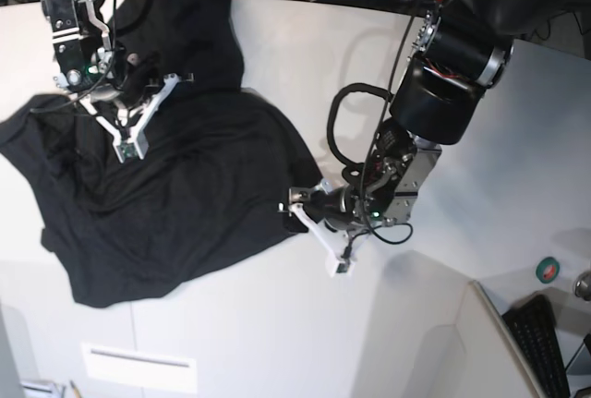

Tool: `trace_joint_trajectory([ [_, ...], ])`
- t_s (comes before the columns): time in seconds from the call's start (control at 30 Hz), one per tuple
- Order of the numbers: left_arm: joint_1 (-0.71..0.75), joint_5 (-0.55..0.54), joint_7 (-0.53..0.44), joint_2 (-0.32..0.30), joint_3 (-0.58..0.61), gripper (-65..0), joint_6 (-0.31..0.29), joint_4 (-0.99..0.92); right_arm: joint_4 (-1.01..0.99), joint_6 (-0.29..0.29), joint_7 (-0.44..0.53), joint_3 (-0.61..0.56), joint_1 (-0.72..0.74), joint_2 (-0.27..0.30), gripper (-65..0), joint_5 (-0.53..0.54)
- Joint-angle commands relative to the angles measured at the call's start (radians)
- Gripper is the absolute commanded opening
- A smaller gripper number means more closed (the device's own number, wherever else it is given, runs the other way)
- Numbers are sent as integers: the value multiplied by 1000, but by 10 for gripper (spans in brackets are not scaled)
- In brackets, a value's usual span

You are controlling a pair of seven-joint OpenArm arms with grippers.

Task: Layout the t-shirt on the table in an organized manner, then fold the t-shirt properly
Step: 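Grasp the shirt body with both grippers and drag it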

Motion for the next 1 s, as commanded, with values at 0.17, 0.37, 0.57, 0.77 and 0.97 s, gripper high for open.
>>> trace_joint_trajectory([
  [0.17, 15, 2, -17, -15, -4, -558, -3, 11, -99, -4, 17, 4, 44, 7, -650, 0],
  [0.37, 47, -3, -83, -85, -67, -650, 17, 60, -269, -4, 17, -4, 155, 0, -650, 0],
  [0.57, 161, 3, -83, -174, -168, -650, 163, 360, -366, -4, 9, -151, 285, -10, -650, 0],
  [0.77, 218, 41, -8, -192, -62, -650, 289, 635, -361, -6, -22, -210, 298, -7, -650, 0],
  [0.97, 207, 308, 80, -48, 185, -650, 379, 655, -360, -6, -32, -210, 232, 24, -650, 0],
])
